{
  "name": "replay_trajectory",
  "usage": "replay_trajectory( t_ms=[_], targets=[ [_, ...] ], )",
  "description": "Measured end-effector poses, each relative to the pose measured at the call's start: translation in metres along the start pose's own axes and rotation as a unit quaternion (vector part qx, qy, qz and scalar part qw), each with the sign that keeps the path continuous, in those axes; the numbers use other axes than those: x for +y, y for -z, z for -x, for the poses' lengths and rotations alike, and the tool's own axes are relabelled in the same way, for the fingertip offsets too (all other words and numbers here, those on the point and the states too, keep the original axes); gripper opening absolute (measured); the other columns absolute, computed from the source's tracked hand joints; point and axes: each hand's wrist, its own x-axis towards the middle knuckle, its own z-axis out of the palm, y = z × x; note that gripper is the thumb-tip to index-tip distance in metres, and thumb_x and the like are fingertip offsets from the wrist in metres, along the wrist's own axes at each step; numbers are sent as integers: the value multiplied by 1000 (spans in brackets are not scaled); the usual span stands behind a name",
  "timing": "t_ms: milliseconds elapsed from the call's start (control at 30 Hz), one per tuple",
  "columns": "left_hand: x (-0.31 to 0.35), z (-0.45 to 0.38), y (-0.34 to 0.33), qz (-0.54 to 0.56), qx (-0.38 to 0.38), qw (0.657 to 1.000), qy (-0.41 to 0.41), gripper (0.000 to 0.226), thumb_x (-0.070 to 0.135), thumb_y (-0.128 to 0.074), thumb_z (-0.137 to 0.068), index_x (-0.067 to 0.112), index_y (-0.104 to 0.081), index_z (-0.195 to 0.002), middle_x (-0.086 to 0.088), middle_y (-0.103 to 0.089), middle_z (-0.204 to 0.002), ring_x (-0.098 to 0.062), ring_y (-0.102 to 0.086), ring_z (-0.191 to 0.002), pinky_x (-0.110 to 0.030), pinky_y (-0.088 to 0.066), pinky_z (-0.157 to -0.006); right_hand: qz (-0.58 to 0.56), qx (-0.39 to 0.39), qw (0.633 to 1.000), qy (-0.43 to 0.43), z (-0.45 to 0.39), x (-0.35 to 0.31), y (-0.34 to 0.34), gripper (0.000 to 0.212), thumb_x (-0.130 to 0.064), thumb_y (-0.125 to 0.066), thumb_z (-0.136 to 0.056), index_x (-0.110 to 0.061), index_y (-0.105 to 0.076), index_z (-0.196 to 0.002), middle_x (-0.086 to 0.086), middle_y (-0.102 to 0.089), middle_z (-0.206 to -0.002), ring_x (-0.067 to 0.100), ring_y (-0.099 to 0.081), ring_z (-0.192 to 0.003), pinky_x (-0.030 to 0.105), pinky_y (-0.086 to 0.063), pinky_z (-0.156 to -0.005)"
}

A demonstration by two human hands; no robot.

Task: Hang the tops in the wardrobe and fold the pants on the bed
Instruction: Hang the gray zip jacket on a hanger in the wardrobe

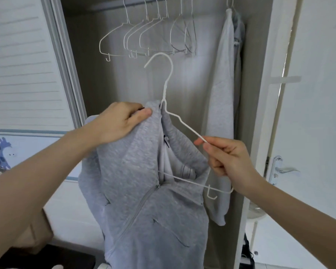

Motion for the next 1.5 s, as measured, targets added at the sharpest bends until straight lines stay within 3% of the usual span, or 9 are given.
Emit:
replay_trajectory(
  t_ms=[167,267,400,500,600,800,967,1233,1500],
  targets=[
    [22,-1,-4,79,74,994,-16,63,69,-48,-81,6,-45,-79,-9,-43,-68,-12,-38,-61,-30,-35,-59,-4,-56,997,-46,-4,-8,-11,21,-7,-51,-95,-4,-69,-105,-2,-20,-49,11,-14,-42,18,-15,-42],
    [23,1,5,163,106,981,13,66,60,-64,-82,-5,-50,-77,-19,-41,-70,-13,-39,-62,-24,-32,-56,-149,-197,958,-145,-18,-14,-3,30,-31,-60,-88,-10,-71,-107,2,-33,-57,15,-31,-52,23,-30,-46],
    [23,7,11,239,136,961,43,62,52,-64,-87,-8,-52,-77,-24,-42,-72,-16,-42,-67,-28,-34,-62,-180,-294,912,-222,-28,10,-2,48,-45,-64,-80,-6,-73,-106,8,-69,-106,21,-62,-101,32,-48,-92],
    [15,12,10,248,178,948,84,54,46,-65,-89,-4,-51,-73,-7,-41,-68,-11,-41,-65,-22,-33,-58,136,-286,939,-130,-11,39,-15,32,-16,-65,-87,-7,-67,-118,0,-68,-116,8,-62,-108,25,-47,-98],
    [0,18,10,270,221,925,151,52,47,-67,-87,-3,-55,-74,-6,-44,-67,-11,-41,-64,-22,-34,-59,336,-246,908,34,9,55,-21,36,-26,-56,-93,-20,-59,-128,-13,-64,-116,-3,-58,-104,15,-45,-92],
    [-40,30,3,306,256,884,244,52,51,-74,-79,0,-65,-70,-2,-56,-61,-13,-51,-64,-33,-43,-69,558,-210,760,259,25,69,-2,34,-31,-53,-90,-20,-50,-122,-1,-64,-111,9,-50,-104,22,-42,-97],
    [-53,46,-1,247,236,909,237,46,49,-72,-82,6,-70,-66,-11,-58,-61,-12,-49,-59,-31,-40,-63,657,-175,644,351,8,45,29,32,-34,-45,-95,-17,-59,-118,-2,-68,-108,14,-63,-100,58,-42,-100],
    [-37,50,-27,67,172,978,94,55,58,-64,-83,9,-52,-62,-9,-45,-54,-17,-37,-52,-32,-34,-55,434,-72,854,277,-21,18,17,27,-18,-39,-95,-12,-63,-107,-2,-52,-104,11,-54,-97,26,-45,-85],
    [1,32,-39,82,142,986,16,60,64,-48,-90,13,-41,-60,-1,-41,-54,-13,-38,-54,-28,-37,-59,390,-26,884,257,-45,2,-30,31,-17,-32,-84,-8,-61,-77,-3,-49,-76,8,-46,-70,19,-37,-66]
  ],
)
